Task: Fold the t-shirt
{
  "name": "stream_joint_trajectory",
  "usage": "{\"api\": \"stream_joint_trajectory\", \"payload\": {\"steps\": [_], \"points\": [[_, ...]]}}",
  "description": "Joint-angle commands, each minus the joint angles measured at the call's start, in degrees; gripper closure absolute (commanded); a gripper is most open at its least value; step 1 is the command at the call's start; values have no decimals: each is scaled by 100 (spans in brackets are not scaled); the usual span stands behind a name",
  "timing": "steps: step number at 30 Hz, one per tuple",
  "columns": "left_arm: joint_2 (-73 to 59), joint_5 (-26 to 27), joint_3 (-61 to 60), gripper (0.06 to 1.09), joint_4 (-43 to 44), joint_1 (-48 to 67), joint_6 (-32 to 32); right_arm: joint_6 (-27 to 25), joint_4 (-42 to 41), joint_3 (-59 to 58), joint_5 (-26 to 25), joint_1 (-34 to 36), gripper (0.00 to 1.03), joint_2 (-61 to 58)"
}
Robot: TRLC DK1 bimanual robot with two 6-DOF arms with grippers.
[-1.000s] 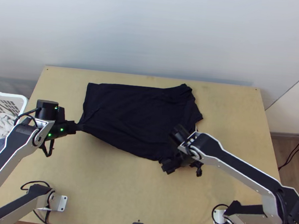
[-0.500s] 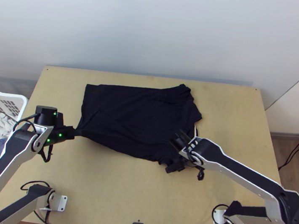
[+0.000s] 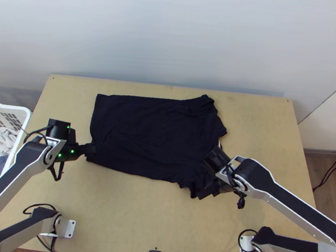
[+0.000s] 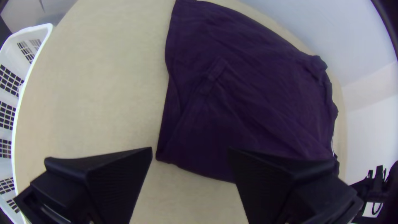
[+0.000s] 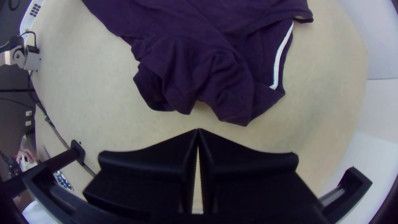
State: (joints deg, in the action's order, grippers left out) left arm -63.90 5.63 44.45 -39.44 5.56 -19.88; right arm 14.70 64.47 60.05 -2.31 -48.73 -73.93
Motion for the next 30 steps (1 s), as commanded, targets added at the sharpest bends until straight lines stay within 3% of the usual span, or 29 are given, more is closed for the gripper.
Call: {"api": "stream_joint_trajectory", "payload": {"steps": [1,11,12,15,21,30], "points": [[-729,228,381,15,103,-46,-148,-64,40,50,81,180,100,160],[-2364,211,1558,15,569,331,-183,-20,-92,279,81,452,94,-51],[-2478,193,1629,15,657,367,-165,7,-92,288,81,452,89,-69],[-2795,132,1822,15,771,411,-95,130,-92,305,72,496,57,-78],[-3199,-132,1989,15,1193,498,133,270,-92,270,81,619,16,-130],[-3551,-167,2042,18,1219,578,239,306,-83,349,81,663,10,-271]]}}
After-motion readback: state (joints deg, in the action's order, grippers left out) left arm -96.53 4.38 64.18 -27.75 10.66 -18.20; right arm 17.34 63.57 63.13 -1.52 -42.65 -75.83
